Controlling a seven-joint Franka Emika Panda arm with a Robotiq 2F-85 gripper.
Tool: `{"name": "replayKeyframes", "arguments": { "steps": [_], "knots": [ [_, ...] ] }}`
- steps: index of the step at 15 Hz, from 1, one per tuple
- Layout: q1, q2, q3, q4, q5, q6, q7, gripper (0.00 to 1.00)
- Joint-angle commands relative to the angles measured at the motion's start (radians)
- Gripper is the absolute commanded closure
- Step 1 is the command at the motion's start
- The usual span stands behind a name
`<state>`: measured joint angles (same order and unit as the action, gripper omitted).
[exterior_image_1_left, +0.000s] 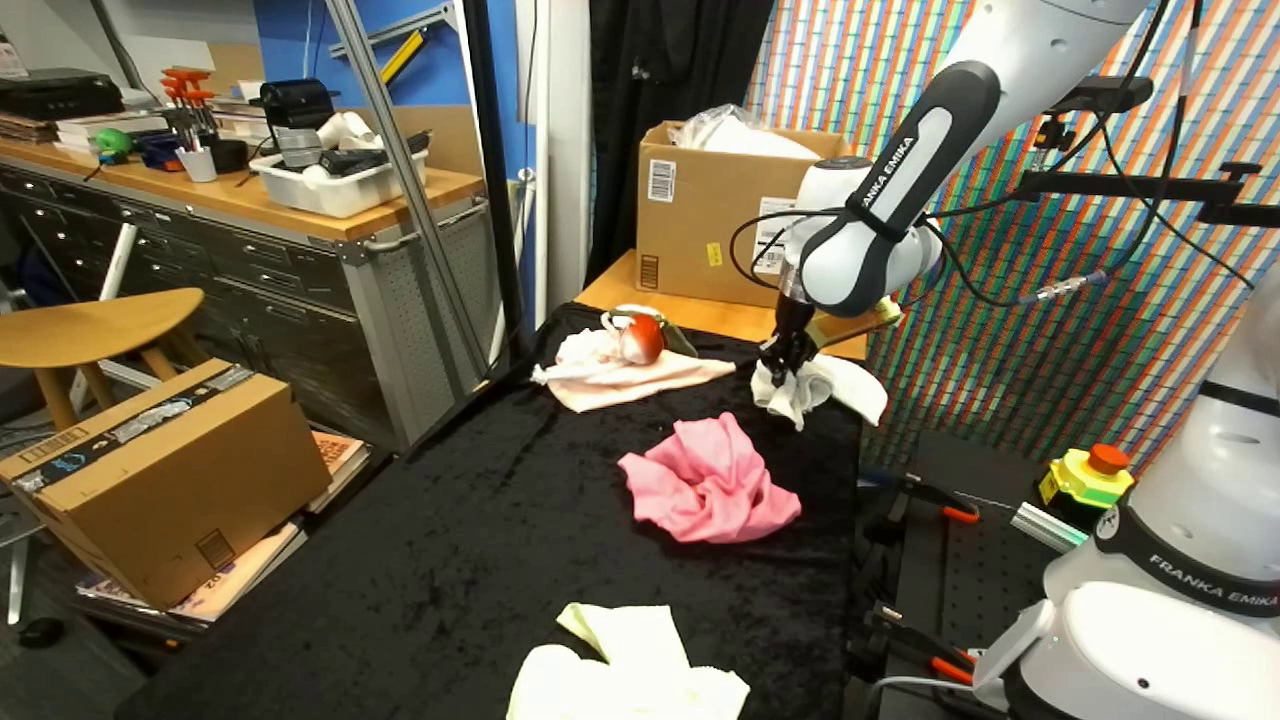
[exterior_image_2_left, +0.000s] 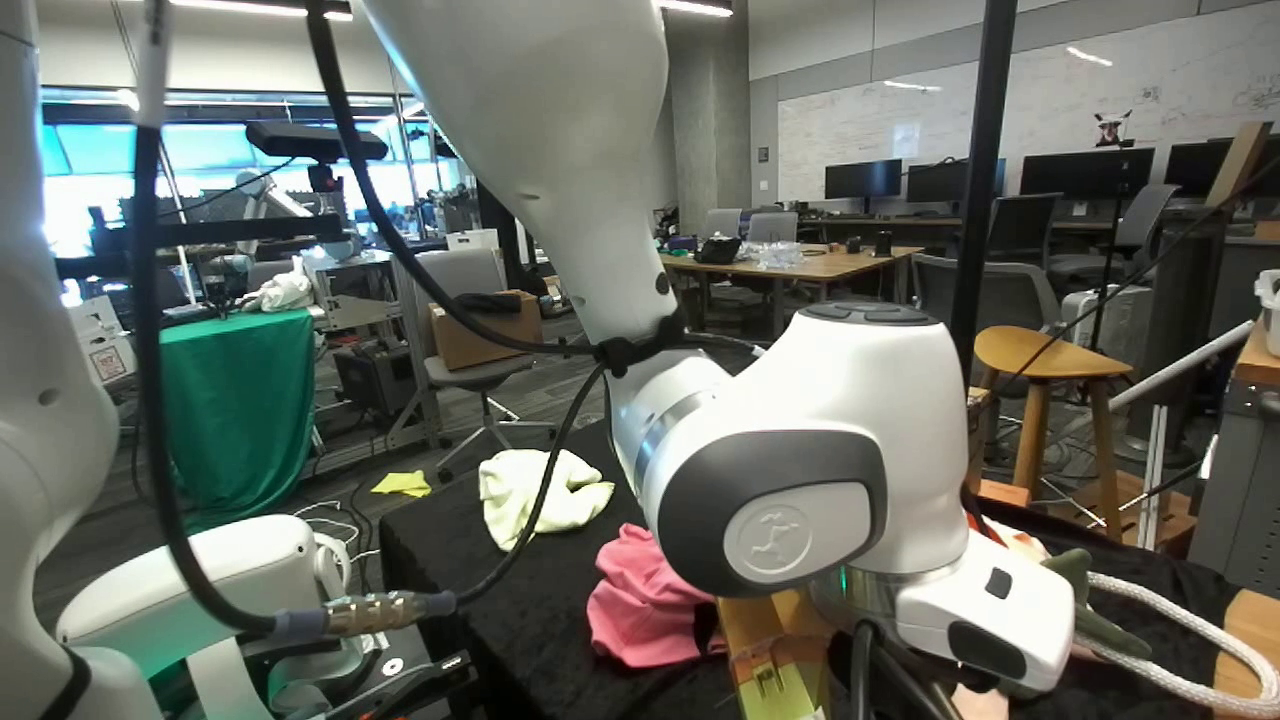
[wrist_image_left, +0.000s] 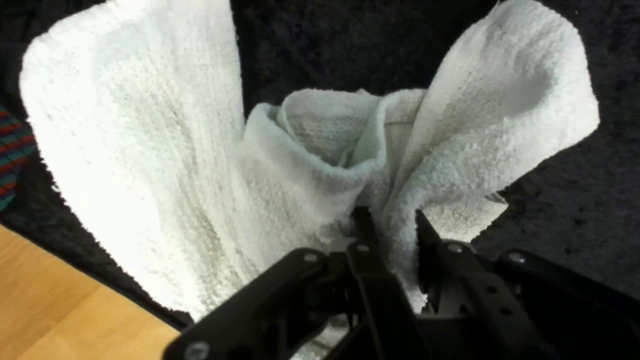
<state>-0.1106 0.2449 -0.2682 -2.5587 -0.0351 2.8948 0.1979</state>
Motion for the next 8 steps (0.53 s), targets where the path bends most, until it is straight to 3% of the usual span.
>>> {"name": "replayKeyframes", "arguments": {
  "steps": [1,8],
  "knots": [
    [0.017,0.005,-0.017,0.002,-0.016,0.025,0.031,0.96],
    [0.027,-0.086,-0.021,-0.022,-0.017,0.093,0.035,0.93]
  ]
}}
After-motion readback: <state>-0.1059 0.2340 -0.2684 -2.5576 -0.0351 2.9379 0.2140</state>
